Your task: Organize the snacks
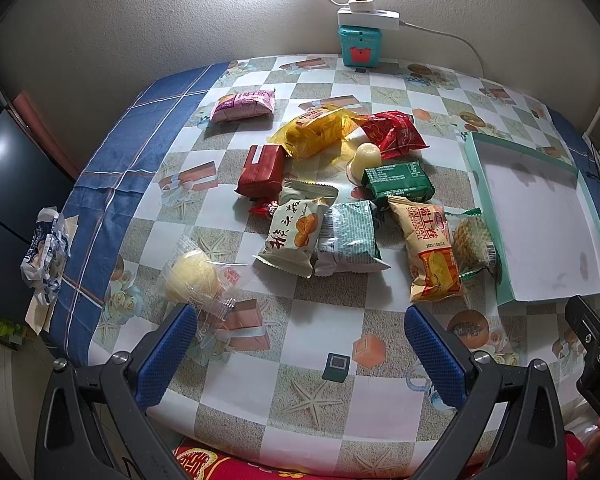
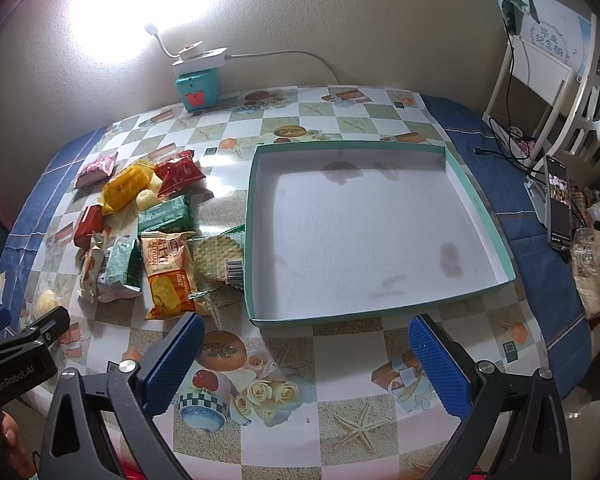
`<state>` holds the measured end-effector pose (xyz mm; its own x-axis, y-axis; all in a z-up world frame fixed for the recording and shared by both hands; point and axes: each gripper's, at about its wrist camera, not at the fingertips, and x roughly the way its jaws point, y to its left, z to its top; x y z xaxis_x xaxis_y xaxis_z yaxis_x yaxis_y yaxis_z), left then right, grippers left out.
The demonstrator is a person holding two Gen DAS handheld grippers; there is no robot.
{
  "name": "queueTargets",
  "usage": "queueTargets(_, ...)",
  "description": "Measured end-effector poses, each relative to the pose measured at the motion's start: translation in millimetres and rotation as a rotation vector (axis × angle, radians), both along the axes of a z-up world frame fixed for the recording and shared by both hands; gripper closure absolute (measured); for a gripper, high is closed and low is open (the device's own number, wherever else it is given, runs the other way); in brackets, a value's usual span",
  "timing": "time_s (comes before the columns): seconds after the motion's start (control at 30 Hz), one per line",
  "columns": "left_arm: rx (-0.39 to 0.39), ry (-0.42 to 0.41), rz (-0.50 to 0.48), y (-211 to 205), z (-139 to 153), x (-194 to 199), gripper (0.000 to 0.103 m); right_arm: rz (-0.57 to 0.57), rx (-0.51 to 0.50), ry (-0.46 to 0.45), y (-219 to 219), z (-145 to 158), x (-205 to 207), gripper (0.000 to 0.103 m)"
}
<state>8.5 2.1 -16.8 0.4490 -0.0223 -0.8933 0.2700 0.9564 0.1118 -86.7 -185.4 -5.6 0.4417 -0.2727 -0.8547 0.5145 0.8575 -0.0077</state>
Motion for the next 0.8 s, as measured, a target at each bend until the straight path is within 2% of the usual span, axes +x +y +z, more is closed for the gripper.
queueTargets(0.6, -0.023, 0.017, -0.004, 1, -4, 0, 0.000, 0.001, -0.002, 0.023, 1, -4, 3, 0.000)
queueTargets(0.8, -0.137, 0.022, 0.073, 28, 0, 9, 0.000, 0.013, -0.002, 0.054, 2, -11, 15, 0.000)
